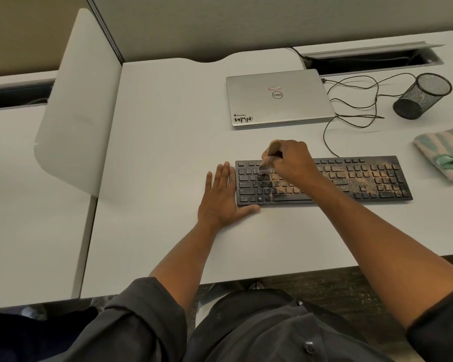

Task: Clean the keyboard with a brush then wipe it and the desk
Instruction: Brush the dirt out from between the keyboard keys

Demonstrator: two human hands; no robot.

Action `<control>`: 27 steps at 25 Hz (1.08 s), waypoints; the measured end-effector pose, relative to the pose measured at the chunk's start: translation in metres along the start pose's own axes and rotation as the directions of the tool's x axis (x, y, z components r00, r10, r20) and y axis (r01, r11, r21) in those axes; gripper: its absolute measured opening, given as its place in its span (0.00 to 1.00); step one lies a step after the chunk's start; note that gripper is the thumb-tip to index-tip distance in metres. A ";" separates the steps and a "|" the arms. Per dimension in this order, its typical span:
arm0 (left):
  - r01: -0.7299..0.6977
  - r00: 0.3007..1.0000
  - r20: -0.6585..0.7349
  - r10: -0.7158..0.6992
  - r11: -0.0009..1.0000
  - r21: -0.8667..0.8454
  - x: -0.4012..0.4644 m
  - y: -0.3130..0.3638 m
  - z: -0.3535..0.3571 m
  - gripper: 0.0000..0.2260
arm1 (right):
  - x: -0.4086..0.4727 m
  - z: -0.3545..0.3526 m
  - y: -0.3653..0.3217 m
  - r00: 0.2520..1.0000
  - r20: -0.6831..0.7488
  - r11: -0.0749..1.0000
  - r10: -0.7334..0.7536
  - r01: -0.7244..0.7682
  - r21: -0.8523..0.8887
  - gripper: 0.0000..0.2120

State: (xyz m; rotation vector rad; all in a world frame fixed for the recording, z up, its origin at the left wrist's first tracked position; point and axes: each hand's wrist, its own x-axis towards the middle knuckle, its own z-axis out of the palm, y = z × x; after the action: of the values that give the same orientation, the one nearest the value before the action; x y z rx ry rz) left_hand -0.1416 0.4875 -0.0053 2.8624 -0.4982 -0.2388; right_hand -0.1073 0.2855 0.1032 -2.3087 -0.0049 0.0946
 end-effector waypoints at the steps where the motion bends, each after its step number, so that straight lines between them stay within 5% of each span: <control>1: 0.000 1.000 -0.003 0.000 1.000 0.002 0.000 0.000 0.001 0.58 | -0.001 0.001 -0.001 1.000 0.031 1.000 -0.002 0.003 -0.021 0.04; 13: 0.006 1.000 -0.006 -0.006 1.000 0.019 0.000 0.001 0.000 0.58 | 0.009 0.003 -0.006 0.994 0.090 0.998 0.069 -0.068 -0.015 0.04; 17: 0.003 1.000 0.003 -0.003 1.000 0.029 0.000 0.001 0.000 0.58 | 0.012 -0.003 -0.006 0.999 -0.017 0.999 0.047 -0.046 0.022 0.04; 22: 0.006 1.000 0.002 -0.006 1.000 0.019 0.000 0.000 0.000 0.58 | 0.004 0.001 -0.004 0.994 0.110 0.992 0.012 0.001 -0.124 0.03; 27: 0.003 1.000 -0.008 -0.002 1.000 0.007 0.000 0.001 0.001 0.58 | 0.000 0.002 -0.004 0.999 -0.038 0.999 -0.018 0.016 -0.037 0.04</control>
State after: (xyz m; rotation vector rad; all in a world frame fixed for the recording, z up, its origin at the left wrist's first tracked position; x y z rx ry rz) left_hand -0.1421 0.4869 -0.0056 2.8698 -0.4950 -0.2263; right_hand -0.1075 0.2899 0.1046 -2.3466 -0.0066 0.0417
